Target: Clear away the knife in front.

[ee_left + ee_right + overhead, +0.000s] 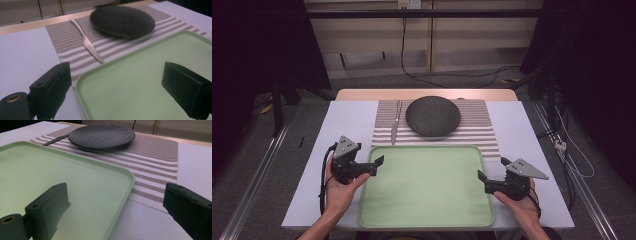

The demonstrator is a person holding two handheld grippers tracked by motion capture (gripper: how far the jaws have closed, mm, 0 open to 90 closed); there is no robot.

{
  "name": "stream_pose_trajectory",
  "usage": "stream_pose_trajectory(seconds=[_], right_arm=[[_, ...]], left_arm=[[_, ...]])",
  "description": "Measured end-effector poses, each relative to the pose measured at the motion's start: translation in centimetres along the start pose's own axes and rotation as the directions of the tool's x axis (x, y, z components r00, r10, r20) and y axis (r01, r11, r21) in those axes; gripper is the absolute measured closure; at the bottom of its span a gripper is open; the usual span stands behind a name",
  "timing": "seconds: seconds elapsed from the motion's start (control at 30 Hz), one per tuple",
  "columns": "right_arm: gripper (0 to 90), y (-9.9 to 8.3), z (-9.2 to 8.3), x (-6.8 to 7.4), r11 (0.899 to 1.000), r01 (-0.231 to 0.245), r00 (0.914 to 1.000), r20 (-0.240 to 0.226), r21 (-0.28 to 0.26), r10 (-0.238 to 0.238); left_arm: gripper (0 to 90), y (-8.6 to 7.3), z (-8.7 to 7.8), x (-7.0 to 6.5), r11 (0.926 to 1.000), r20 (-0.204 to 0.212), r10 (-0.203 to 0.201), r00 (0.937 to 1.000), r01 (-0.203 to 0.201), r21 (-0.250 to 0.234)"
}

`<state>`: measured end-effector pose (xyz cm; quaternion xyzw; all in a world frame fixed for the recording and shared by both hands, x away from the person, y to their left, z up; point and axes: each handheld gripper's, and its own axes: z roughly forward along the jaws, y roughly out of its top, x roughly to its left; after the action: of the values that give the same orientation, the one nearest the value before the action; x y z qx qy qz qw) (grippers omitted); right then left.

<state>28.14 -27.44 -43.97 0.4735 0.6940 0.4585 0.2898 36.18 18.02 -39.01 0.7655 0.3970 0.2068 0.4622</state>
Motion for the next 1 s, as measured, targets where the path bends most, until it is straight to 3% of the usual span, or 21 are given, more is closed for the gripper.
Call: stream_pose_trajectory(seconds=[0.63, 0.77, 0.9, 1.0], right_arm=[[6.5, 0.1, 0.0, 0.0, 1.0, -0.002, 1.0, -0.001, -0.008, 0.002], [6.5, 0.1, 0.1, 0.2, 1.0, 0.003, 1.0, -0.003, -0.004, -0.003], [6.5, 0.1, 0.1, 0.1, 1.0, -0.002, 1.0, -0.002, 0.002, 0.002], [6.5, 0.1, 0.3, 0.1, 1.0, -0.002, 1.0, -0.007, 0.004, 0.002]], left_arm=[[9.1, 3.1, 4.9, 2.8, 0.9981, -0.043, -0.011, 0.999, 0.014, 0.06], [10.0, 4.0, 6.2, 3.3, 0.9936, -0.044, -0.02, 0.9988, 0.025, 0.11], [11.0, 4.9, 7.5, 3.6, 0.994, -0.034, -0.034, 0.9988, 0.037, 0.103], [7.6, 5.5, 8.9, 3.4, 0.9925, -0.044, -0.007, 0.999, 0.013, 0.121]])
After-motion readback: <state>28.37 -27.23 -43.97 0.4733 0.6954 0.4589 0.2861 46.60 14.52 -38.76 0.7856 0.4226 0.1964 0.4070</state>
